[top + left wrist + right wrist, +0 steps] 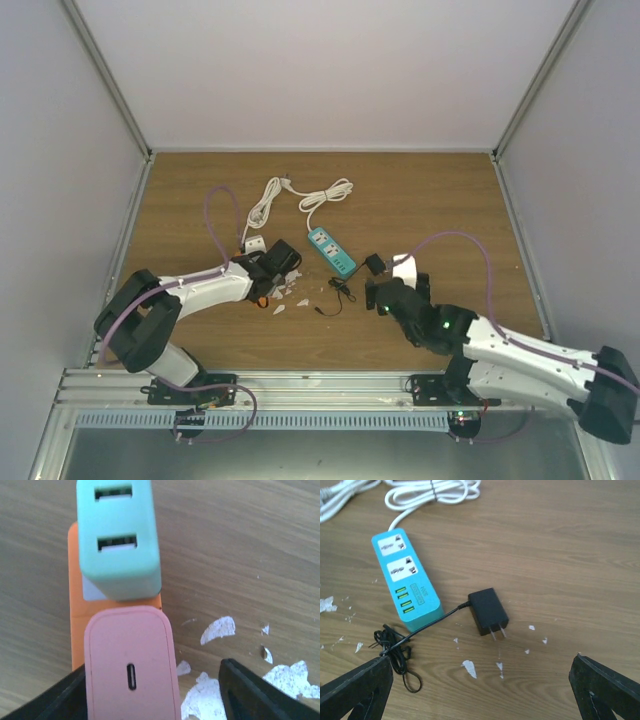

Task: Insert the plug

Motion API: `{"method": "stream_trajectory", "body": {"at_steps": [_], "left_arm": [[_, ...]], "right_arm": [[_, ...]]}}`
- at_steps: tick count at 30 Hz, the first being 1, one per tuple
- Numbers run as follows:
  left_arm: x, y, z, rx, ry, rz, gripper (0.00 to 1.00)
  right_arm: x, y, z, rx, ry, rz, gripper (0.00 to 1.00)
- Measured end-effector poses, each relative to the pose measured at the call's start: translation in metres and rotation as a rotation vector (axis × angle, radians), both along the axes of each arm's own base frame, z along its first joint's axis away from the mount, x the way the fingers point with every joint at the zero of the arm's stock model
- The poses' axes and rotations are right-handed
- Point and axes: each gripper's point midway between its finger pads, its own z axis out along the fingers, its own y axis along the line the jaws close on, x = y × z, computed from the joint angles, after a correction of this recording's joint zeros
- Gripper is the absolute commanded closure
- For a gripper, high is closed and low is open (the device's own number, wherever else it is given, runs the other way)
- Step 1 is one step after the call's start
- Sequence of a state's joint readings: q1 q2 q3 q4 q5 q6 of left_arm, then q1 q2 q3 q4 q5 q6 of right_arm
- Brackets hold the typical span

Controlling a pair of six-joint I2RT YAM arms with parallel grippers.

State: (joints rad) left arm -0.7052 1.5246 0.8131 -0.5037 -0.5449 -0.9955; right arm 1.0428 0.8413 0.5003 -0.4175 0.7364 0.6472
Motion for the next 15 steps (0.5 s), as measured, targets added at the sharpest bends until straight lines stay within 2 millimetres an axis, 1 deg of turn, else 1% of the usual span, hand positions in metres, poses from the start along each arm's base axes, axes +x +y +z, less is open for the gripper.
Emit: {"method": "stream_trajectory", "body": {"at_steps": [2, 5, 8, 9, 10, 13, 15], "left_arm": [[-0.004, -0.002, -0.005, -0.008, 0.006, -0.038, 0.23], [-0.006, -0.009, 0.003, -0.047, -0.011, -0.088, 0.12], [-0.005, -0.013, 0.025, -0.094, -0.065, -0.122, 0.02], [-0.005, -0.014, 0.033, -0.105, -0.084, -0.133, 0.01], [-0.004, -0.015, 0.041, -0.120, -0.107, -0.139, 0.01], [-0.006, -0.015, 0.069, -0.171, -0.187, -0.161, 0.01], [-0.011, -0.012, 0.082, -0.197, -0.229, -0.174, 0.01]], "right_arm": [[0.006, 0.009, -0.005, -0.017, 0.042, 0.030, 0.00], [0.015, 0.018, -0.013, -0.043, 0.094, 0.058, 0.00], [0.029, 0.021, -0.021, -0.075, 0.141, 0.046, 0.01], [0.034, 0.021, -0.024, -0.086, 0.157, 0.039, 0.00], [0.040, 0.020, -0.028, -0.097, 0.170, 0.029, 0.01], [0.054, 0.015, -0.044, -0.121, 0.217, 0.007, 0.09], [0.061, 0.009, -0.055, -0.131, 0.250, 0.000, 0.12]]}}
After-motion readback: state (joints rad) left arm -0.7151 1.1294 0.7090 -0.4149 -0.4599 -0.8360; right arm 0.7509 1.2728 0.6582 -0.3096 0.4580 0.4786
